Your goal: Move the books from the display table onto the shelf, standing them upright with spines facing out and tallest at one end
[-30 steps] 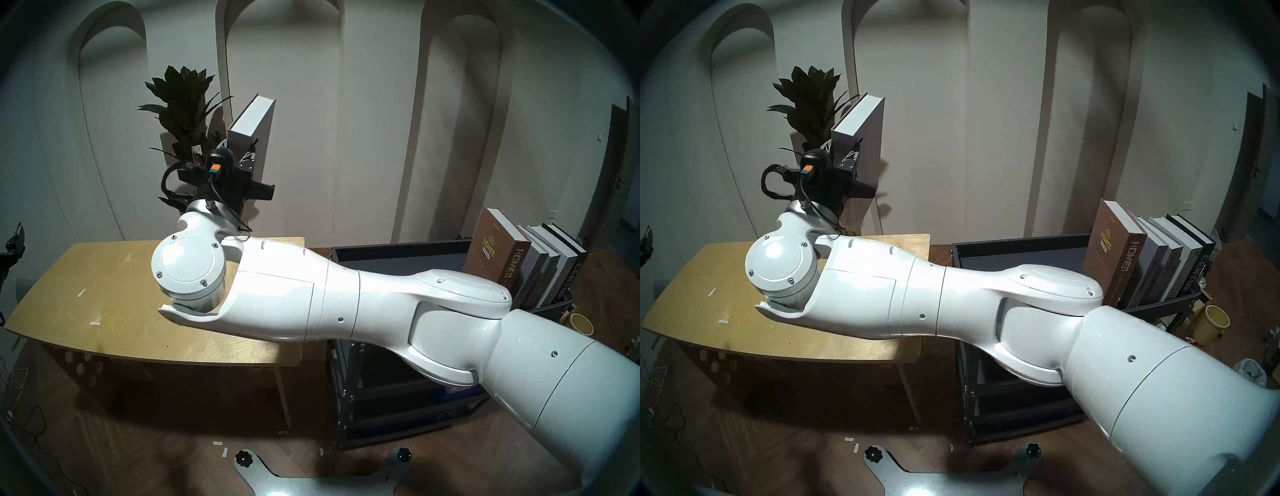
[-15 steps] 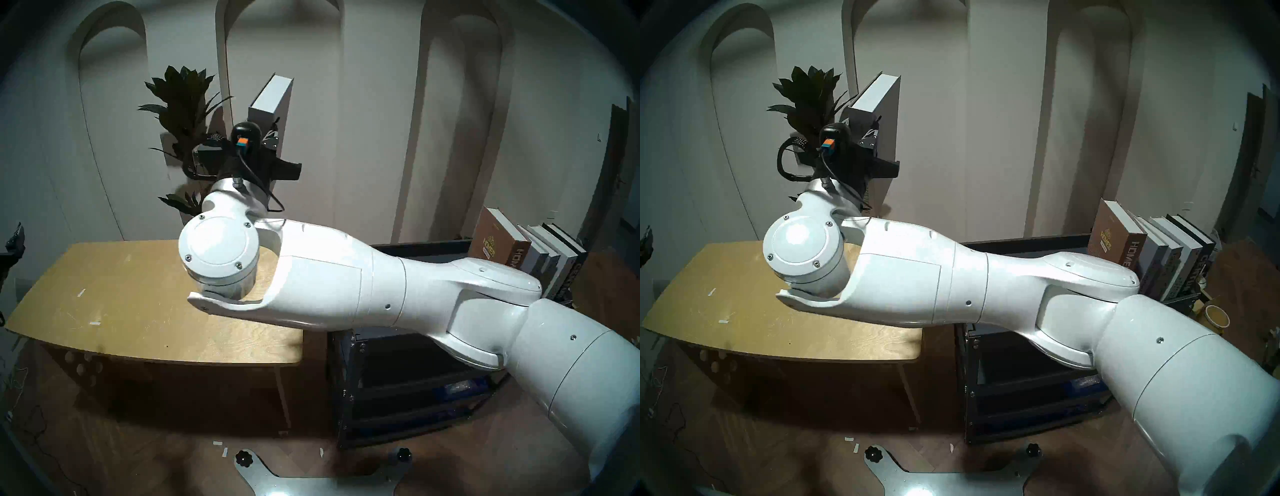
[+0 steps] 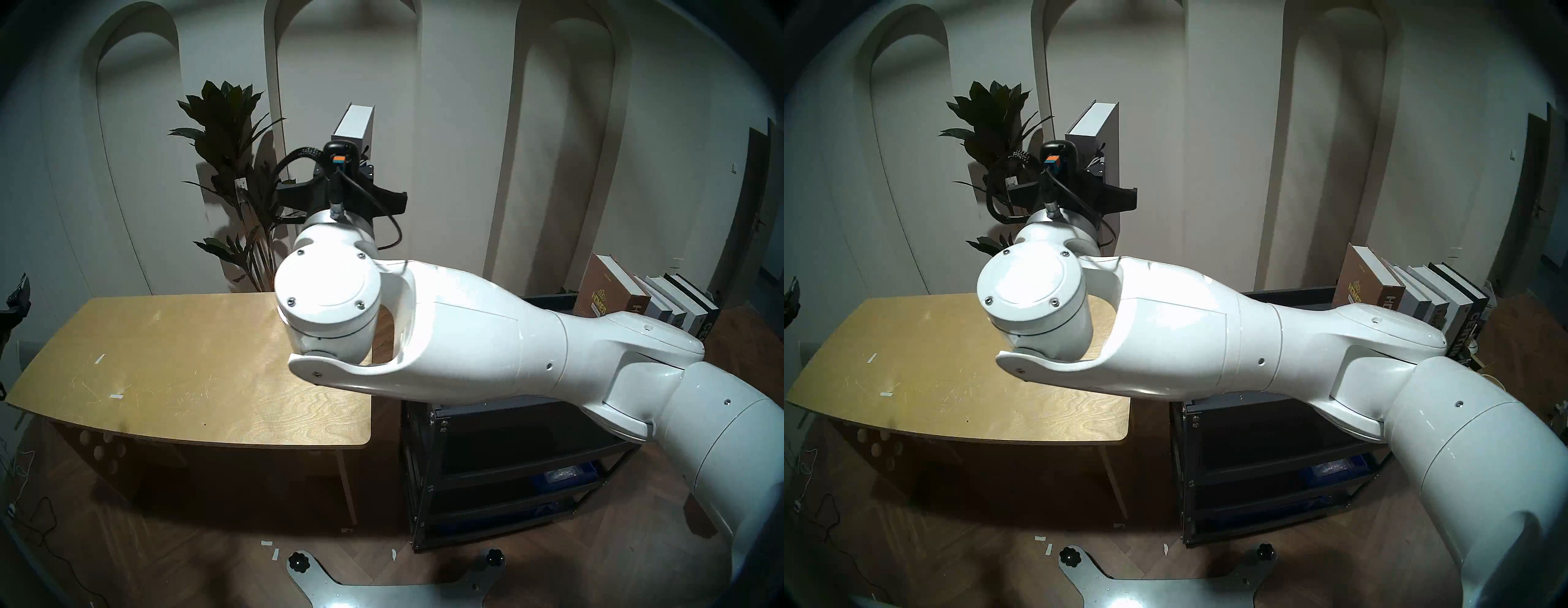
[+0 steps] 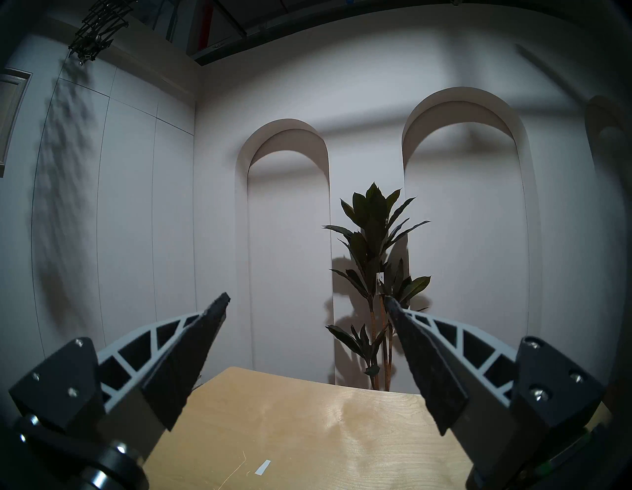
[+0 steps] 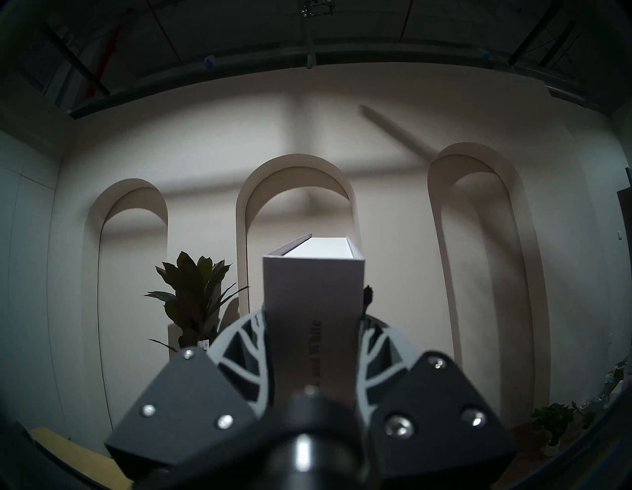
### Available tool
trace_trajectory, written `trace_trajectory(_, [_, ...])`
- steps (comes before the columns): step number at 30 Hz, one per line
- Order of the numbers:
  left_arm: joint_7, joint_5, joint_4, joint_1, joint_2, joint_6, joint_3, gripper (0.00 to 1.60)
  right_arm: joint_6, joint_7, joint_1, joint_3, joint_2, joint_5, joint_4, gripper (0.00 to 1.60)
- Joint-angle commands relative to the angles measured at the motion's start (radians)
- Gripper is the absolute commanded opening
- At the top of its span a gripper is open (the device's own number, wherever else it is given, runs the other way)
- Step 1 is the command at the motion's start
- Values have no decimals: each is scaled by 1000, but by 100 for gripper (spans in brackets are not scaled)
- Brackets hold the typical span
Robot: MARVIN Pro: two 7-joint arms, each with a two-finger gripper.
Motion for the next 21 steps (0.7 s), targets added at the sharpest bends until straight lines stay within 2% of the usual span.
trace_trajectory(1, [2, 1, -5, -8, 10, -4, -12, 160, 74, 7, 20, 47, 127, 51, -120, 0])
trace_trajectory(2, [1, 1, -5, -8, 10, -4, -13, 160, 86, 7, 17, 52, 169, 67, -144, 0])
trace_trajectory(3, [1, 1, -5, -8, 10, -4, -13, 160, 96, 1, 11, 65, 142, 78, -144, 0])
trace_trajectory(21, [-3, 2, -4, -12, 9, -4, -13, 160, 247, -33, -55, 185, 356, 293, -313, 0])
